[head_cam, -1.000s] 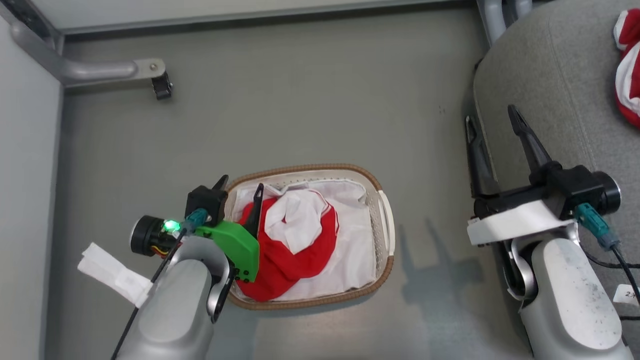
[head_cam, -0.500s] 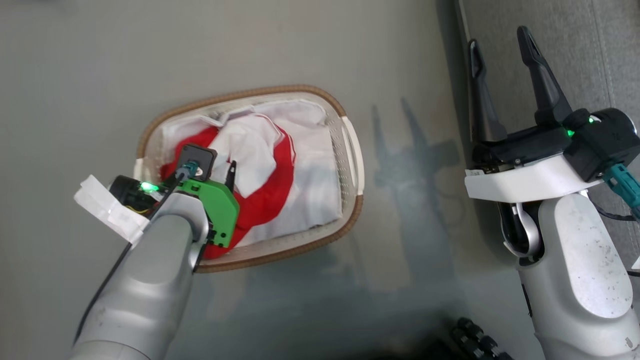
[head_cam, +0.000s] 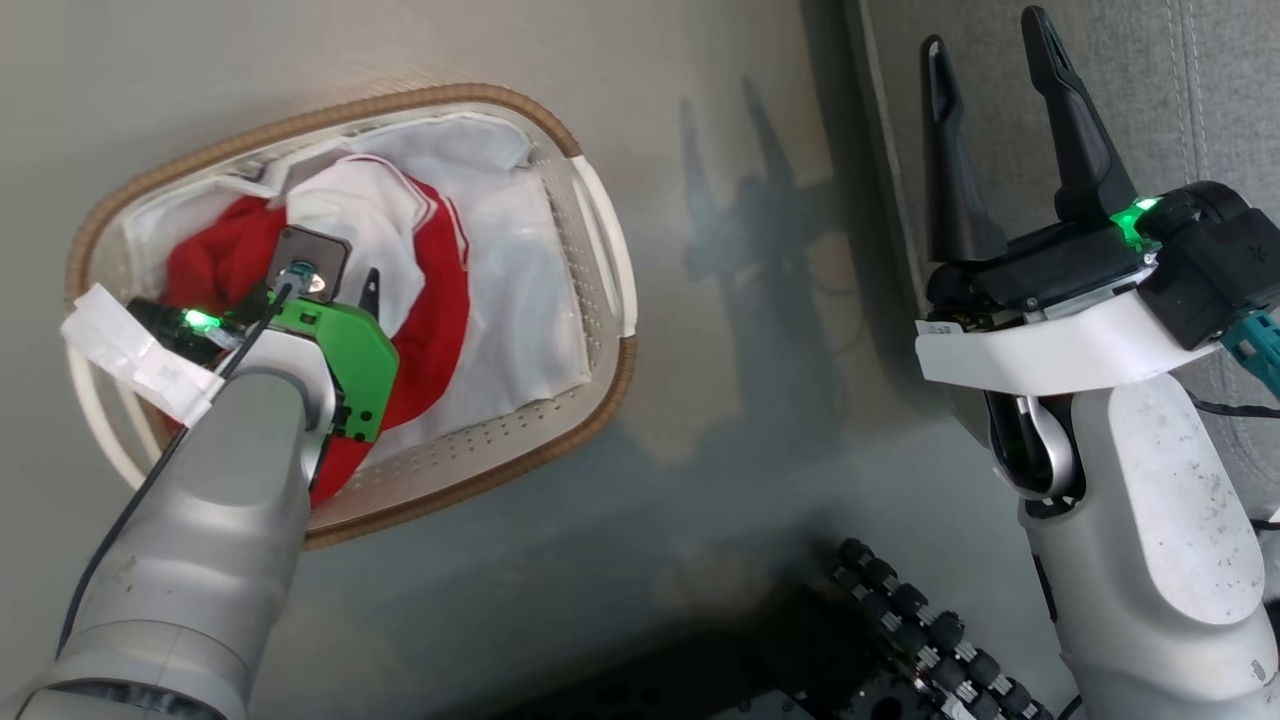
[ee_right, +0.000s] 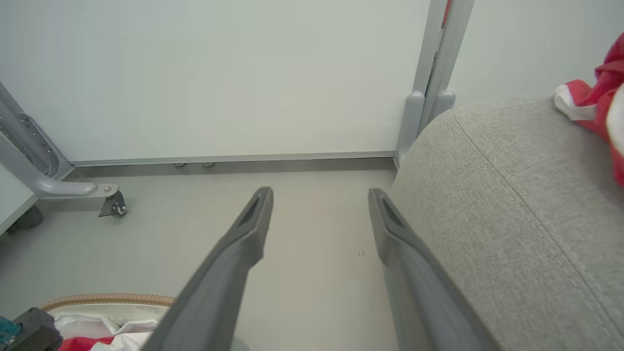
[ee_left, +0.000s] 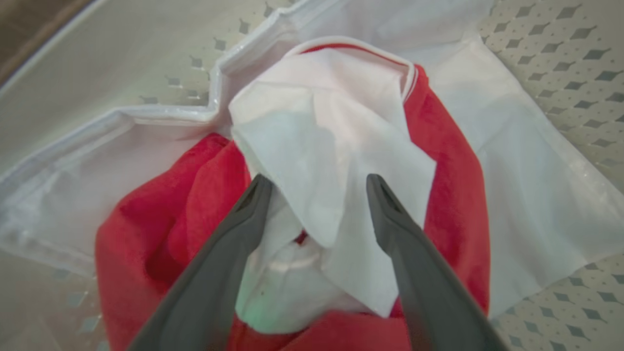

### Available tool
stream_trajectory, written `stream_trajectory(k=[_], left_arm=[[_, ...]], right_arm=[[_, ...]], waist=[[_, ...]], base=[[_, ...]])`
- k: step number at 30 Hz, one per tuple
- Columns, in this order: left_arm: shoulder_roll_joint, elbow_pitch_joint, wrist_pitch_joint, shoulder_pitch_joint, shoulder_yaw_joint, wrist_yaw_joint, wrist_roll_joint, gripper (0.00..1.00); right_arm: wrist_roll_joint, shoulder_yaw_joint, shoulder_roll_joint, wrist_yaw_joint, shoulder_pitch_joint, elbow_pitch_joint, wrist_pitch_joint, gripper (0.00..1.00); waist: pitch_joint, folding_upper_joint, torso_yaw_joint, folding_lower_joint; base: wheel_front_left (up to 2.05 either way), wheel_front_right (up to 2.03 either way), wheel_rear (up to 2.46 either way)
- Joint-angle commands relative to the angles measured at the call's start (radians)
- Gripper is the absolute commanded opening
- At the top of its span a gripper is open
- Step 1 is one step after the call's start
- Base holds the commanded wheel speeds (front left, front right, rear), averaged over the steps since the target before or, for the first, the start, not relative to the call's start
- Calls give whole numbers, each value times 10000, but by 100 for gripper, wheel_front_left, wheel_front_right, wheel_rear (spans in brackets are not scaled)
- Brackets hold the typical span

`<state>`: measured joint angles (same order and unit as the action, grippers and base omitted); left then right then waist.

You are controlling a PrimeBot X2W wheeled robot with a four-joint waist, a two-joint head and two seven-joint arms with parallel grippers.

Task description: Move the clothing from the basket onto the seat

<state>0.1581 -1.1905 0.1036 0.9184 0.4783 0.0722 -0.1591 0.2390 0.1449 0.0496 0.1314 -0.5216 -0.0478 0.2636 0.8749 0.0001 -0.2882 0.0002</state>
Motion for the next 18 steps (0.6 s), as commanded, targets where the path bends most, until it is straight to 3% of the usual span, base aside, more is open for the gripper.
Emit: stream_trajectory(k=[1,2,3,4,6,18], left_arm=[[147,-97,-1,205,-25,-82,47,100],[132,-189,-58,246,-20,-106,12,100],[102,-238,-76,272,-8,-107,-3,88],[63,-286,-82,291,9,-98,-17,40],[-2,-337,-7,319,61,-57,-30,0],[-591,167,1310,-201,385,327,-262,0]], right_arm=[[58,33,17,-14,-69,-38,17,100],[95,53,15,-14,-81,-32,17,100],[110,58,15,-14,-89,-27,17,100],[134,51,17,-14,-95,-18,17,100],[162,21,17,-14,-83,11,17,100],[-347,-439,23,-14,293,507,17,100]], waist=[[425,-1,-438,-2],[437,-1,-465,-2],[441,-1,-480,-2],[438,-1,-489,-2],[402,-1,-474,-2],[-933,-1,377,-2]], base=[[0,0,0],[0,0,0],[0,0,0],[0,0,0],[0,0,0],[0,0,0]])
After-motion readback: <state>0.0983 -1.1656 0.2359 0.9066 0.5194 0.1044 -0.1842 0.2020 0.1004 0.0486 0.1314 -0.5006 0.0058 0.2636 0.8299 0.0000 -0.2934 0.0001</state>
